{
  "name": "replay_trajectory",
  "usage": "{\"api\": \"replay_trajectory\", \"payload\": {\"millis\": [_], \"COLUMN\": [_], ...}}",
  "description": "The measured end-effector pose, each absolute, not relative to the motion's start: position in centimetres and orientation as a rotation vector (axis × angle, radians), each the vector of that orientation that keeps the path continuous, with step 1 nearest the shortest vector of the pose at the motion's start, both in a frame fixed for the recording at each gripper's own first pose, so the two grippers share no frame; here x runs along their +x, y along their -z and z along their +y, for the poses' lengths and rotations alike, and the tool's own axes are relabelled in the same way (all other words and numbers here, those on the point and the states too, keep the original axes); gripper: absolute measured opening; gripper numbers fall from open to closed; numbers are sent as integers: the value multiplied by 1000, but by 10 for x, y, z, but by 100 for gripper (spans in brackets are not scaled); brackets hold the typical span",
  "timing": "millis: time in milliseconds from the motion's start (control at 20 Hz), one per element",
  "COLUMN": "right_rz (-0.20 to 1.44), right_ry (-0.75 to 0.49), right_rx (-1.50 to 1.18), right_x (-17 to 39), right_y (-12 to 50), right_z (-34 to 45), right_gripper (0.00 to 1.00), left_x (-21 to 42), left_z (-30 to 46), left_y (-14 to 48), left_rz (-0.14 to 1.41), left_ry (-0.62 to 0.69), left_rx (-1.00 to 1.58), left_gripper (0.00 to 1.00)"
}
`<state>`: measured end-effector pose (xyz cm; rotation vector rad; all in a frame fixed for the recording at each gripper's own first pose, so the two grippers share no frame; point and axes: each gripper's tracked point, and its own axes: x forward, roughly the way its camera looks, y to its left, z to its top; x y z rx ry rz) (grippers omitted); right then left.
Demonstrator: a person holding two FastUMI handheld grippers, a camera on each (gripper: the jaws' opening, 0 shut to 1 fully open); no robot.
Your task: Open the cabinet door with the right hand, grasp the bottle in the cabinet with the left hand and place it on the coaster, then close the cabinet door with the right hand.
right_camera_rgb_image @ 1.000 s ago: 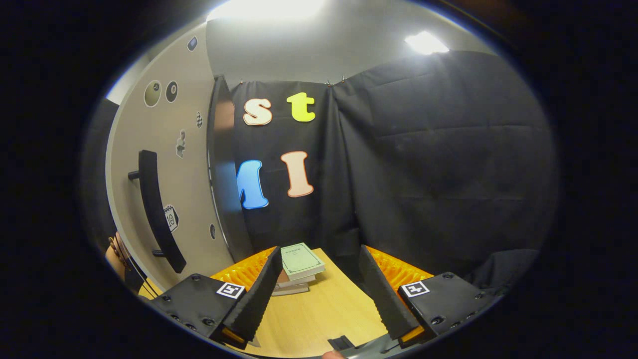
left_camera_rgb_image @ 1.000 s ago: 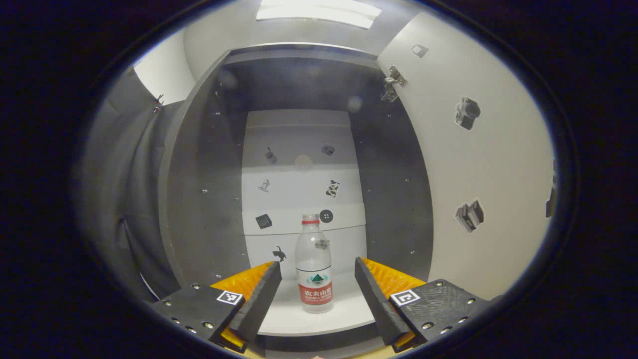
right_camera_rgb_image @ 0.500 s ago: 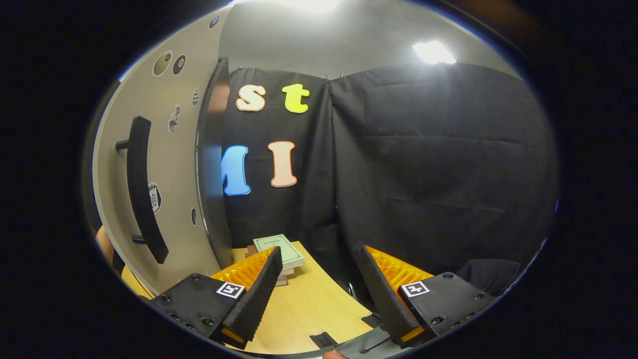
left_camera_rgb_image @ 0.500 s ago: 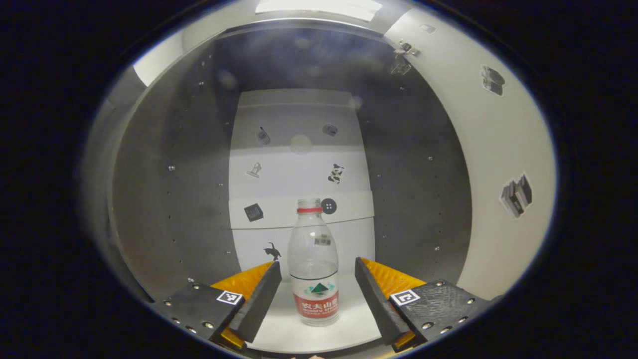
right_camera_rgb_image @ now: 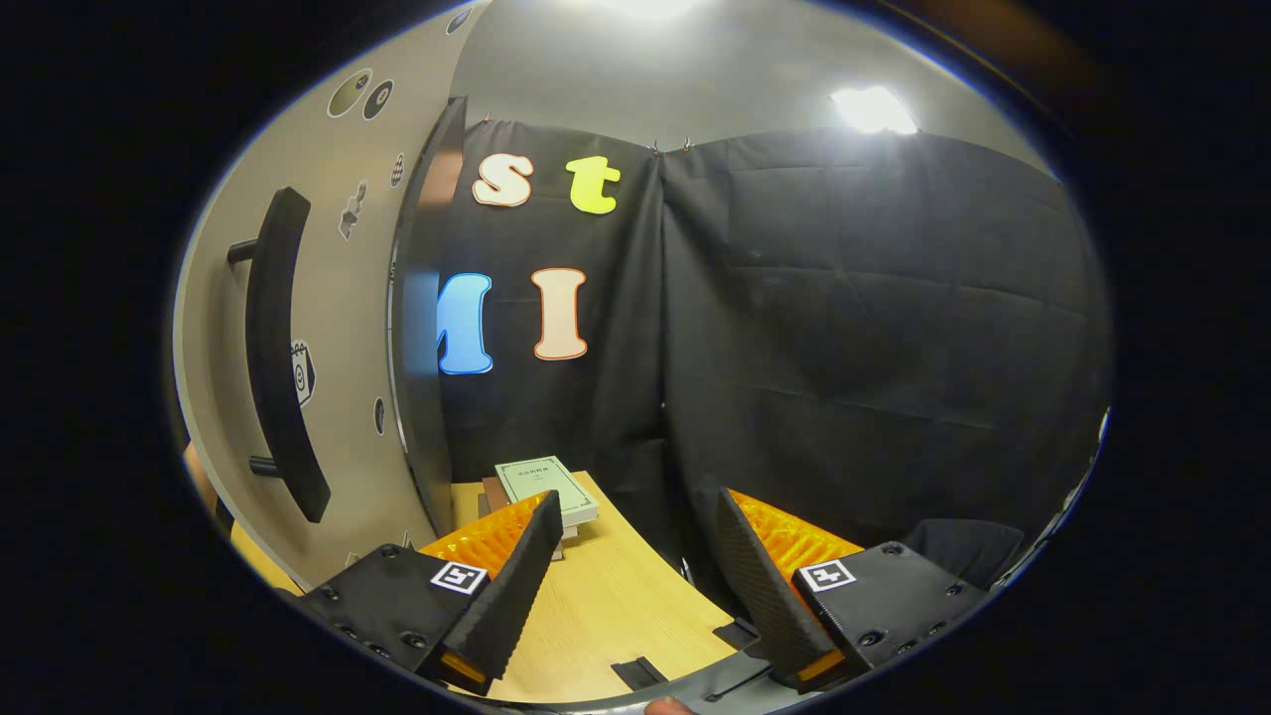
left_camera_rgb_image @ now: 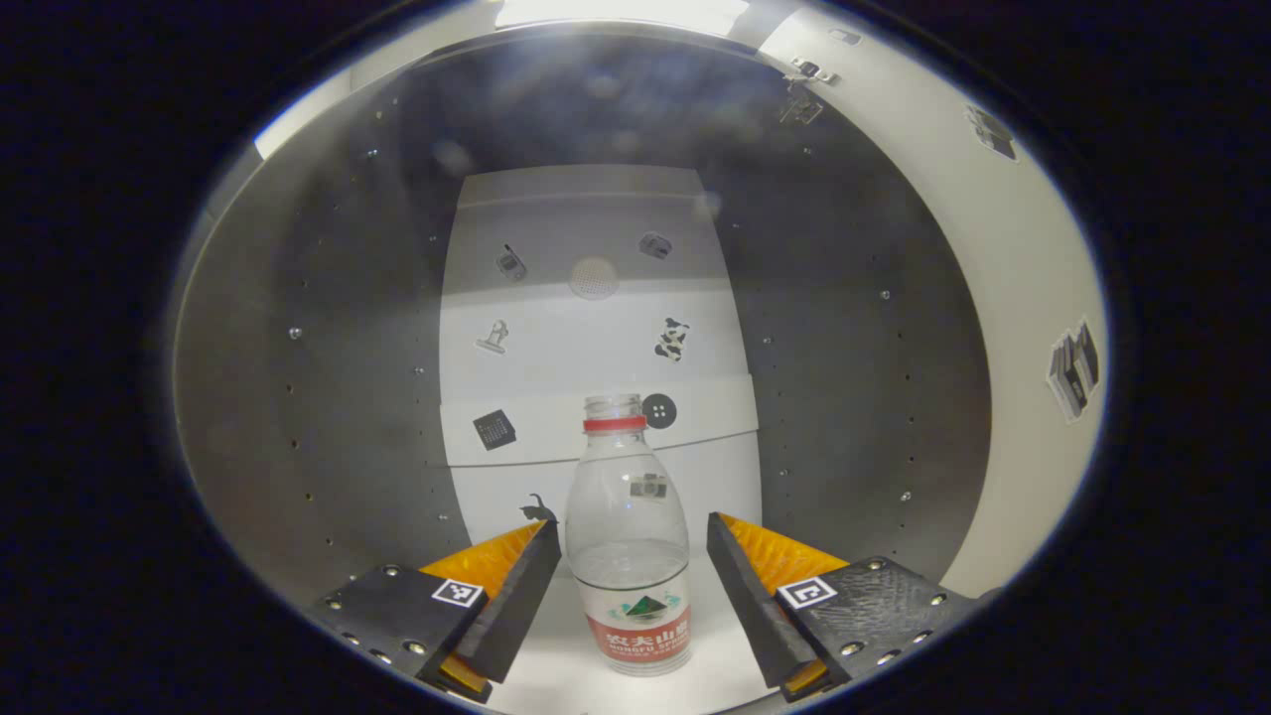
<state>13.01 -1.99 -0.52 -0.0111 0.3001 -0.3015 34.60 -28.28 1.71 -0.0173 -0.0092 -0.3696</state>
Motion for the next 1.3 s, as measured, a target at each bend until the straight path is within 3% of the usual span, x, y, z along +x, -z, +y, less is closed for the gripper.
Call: {"api": "replay_trajectory", "payload": {"millis": [100, 250, 300, 550, 850, 900, 1200, 1300], "right_rz": [299, 299, 296, 292, 280, 276, 263, 263], "right_ry": [312, 315, 314, 297, 251, 239, 156, 122], "right_rx": [-7, 13, 17, 14, 29, 35, 30, 24], "right_x": [129, 129, 129, 129, 134, 137, 150, 156], "right_y": [7, 10, 9, 11, 10, 9, 7, 8], "right_z": [-23, -25, -25, -27, -31, -31, -30, -28], "right_gripper": [98, 98, 98, 98, 98, 93, 98, 93], "left_x": [346, 345, 344, 330, 296, 291, 253, 237], "left_z": [-285, -286, -285, -277, -244, -237, -183, -163], "left_y": [-15, -15, -15, -26, -48, -50, -60, -61], "left_rz": [-1, 5, 7, -1, -27, -28, -47, -44], "left_ry": [372, 384, 384, 378, 352, 345, 260, 232], "left_rx": [-19, -22, -19, -46, -96, -105, -99, -93], "left_gripper": [89, 75, 77, 72, 77, 77, 72, 72]}}
